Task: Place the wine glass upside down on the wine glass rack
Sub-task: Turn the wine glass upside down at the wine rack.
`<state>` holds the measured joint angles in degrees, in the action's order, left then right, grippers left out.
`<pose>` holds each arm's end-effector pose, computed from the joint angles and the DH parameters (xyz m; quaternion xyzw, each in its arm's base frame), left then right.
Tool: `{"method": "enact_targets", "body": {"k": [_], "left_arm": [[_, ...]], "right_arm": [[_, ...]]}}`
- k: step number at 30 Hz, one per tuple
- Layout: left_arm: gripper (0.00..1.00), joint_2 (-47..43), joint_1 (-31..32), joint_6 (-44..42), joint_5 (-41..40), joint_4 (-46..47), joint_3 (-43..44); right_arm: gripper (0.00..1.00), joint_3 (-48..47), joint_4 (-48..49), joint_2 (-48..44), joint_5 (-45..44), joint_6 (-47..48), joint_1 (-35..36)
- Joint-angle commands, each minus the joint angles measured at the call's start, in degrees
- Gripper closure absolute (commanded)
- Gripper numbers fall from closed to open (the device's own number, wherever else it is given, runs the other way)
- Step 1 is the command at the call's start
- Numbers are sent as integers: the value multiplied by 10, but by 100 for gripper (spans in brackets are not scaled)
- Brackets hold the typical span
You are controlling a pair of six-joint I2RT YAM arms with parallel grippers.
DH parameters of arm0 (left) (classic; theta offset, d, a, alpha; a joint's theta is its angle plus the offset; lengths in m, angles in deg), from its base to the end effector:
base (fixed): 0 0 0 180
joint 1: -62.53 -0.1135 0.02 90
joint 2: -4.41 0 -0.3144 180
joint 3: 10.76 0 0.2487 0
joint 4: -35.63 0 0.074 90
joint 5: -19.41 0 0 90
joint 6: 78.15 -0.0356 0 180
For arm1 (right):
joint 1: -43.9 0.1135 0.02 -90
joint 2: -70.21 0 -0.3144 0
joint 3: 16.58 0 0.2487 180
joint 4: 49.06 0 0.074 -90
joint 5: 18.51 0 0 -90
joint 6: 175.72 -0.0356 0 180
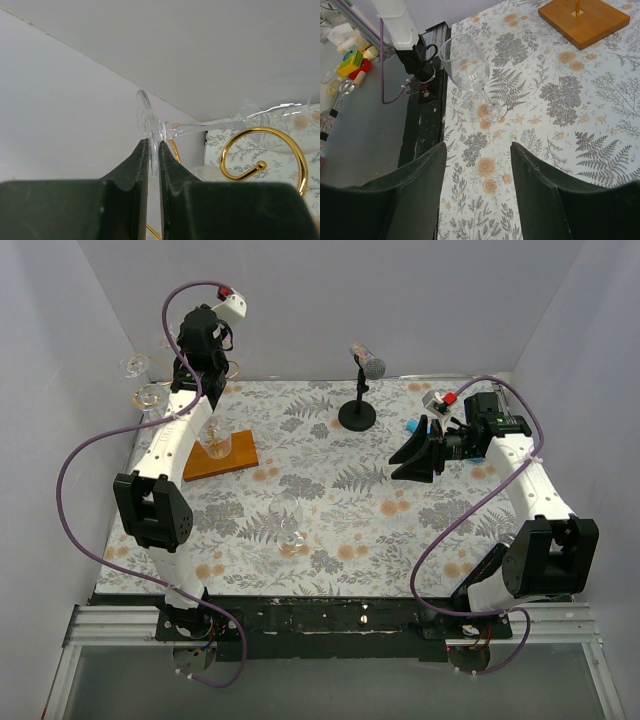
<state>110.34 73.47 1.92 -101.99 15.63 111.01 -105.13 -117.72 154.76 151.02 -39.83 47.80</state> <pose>0.4450 -0.0671 0.4761 -0.0535 0.7267 0.1924 0.6573 0.2697 0.0535 0.3711 -0.4430 0.6212 0.5222 0.3810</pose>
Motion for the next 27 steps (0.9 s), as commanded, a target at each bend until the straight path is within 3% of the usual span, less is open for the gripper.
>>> {"method": "enact_targets", "body": {"k": [1, 27], "left_arm": [[100, -44, -3, -7, 7, 24, -1], [100, -91, 16, 18, 46, -44, -19]], "right_arm": [[38, -28, -30, 1, 21, 29, 3], [39, -26, -27, -4, 20, 31, 3]]}}
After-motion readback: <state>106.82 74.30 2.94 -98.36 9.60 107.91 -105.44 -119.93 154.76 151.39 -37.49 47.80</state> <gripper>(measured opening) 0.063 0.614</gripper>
